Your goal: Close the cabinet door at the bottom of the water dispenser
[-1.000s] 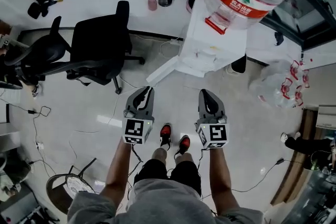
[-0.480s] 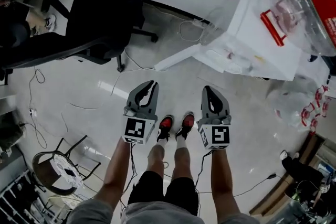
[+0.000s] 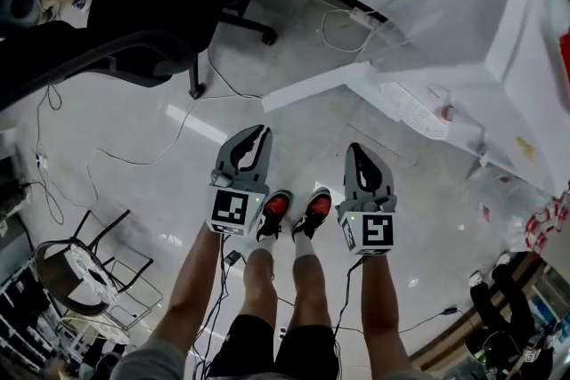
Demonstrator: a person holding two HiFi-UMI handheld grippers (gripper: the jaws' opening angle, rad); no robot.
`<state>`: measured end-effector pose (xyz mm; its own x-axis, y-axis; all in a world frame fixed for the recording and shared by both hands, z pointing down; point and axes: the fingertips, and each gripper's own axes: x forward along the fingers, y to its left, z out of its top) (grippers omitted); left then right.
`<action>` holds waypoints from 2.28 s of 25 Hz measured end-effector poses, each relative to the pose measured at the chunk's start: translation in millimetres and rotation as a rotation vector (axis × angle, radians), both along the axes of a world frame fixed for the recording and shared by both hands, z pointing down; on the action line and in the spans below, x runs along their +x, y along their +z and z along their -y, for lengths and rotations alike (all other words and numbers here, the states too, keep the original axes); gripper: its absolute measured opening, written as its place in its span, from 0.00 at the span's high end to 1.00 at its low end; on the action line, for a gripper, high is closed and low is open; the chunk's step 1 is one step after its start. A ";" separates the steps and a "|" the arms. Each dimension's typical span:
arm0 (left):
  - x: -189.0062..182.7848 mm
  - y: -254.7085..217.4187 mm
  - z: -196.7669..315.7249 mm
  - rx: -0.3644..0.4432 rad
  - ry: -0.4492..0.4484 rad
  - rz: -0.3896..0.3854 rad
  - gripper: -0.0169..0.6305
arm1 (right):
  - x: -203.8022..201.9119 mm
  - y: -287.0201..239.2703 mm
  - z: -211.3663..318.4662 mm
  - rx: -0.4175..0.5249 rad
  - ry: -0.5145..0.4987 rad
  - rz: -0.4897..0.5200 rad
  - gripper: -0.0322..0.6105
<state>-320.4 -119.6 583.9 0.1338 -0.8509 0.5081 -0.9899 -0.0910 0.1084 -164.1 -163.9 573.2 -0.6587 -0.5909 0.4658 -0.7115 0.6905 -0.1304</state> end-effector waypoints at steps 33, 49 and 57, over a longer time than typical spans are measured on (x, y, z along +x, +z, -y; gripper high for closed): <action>-21.0 172.6 29.9 -0.099 0.110 0.150 0.54 | 14.8 111.5 -26.5 -0.051 0.007 -0.062 0.92; -6.2 172.8 11.2 -0.093 0.112 0.152 0.62 | 46.4 110.3 -40.7 -0.045 0.084 -0.091 0.92; 23.4 170.1 -14.5 -0.104 0.143 0.119 0.65 | 63.2 112.2 -66.7 -0.057 0.130 -0.084 0.92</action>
